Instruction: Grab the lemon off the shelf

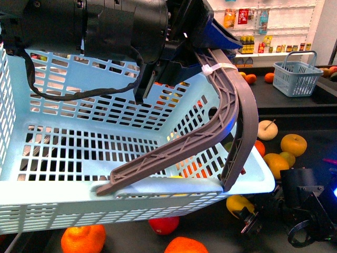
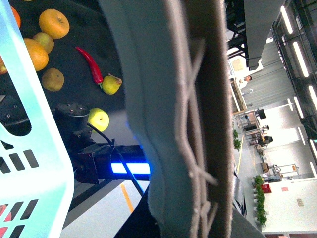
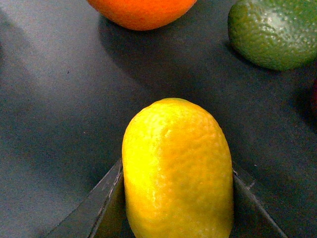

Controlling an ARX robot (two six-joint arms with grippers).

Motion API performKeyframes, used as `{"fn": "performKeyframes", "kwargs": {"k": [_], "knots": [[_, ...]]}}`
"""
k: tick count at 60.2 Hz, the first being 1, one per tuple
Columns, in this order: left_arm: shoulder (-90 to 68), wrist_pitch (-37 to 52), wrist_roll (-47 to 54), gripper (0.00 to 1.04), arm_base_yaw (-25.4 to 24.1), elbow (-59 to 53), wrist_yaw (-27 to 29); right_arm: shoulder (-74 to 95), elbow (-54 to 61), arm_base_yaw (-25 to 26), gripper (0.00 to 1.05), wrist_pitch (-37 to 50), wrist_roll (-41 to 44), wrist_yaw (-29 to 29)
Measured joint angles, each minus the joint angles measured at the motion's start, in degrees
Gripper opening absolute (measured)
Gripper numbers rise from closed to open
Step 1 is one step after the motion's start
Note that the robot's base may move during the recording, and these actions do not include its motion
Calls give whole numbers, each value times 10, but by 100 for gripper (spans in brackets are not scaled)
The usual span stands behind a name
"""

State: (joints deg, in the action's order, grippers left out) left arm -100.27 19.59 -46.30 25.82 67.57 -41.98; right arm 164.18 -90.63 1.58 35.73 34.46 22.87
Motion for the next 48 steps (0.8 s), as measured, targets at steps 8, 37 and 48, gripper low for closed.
{"fn": "performKeyframes", "kwargs": {"k": [8,37,48], "knots": [[0,0,0,8,0,0,0,-32,43,10,49,34,-28,-23],[0,0,0,8,1,0,0,-482,370,99,49,162,-241,-36],[0,0,0,8,0,0,0,-599,400,44,49,137,-323,-19]]}}
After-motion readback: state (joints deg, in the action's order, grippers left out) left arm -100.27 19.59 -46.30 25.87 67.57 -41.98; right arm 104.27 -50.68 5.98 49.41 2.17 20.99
